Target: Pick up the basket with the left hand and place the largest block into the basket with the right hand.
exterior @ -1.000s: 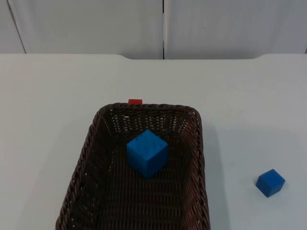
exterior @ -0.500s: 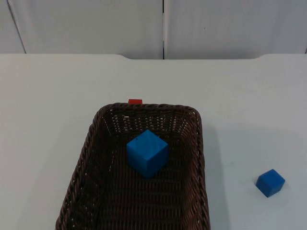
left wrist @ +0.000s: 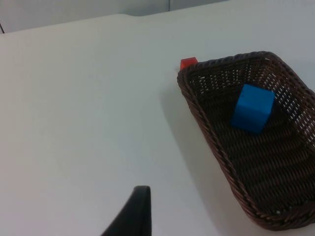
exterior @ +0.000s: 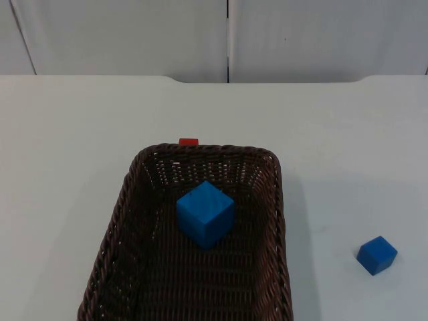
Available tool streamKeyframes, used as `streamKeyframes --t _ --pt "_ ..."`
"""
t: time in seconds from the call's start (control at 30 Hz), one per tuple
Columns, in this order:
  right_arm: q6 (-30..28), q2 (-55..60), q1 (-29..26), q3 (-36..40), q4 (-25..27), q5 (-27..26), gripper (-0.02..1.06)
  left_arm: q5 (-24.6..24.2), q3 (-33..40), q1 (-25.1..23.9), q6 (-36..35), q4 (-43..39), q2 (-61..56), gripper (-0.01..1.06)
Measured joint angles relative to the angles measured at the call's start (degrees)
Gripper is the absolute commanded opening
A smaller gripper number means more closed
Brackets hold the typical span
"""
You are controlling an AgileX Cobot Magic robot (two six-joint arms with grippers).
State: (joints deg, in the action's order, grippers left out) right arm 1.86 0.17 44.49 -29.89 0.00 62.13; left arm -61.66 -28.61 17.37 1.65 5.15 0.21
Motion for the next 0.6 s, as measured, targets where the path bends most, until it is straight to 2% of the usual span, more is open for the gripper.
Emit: streamKeyframes --t 0.27,0.6 --pt "0.0 0.0 -5.8 0.0 0.4 0.0 1.05 0.0 0.0 0.0 0.0 0.0 0.0 1.05" --pt "0.0 0.0 -19.2 0.0 0.4 0.0 1.05 0.0 0.0 0.0 0.0 0.0 0.0 1.05"
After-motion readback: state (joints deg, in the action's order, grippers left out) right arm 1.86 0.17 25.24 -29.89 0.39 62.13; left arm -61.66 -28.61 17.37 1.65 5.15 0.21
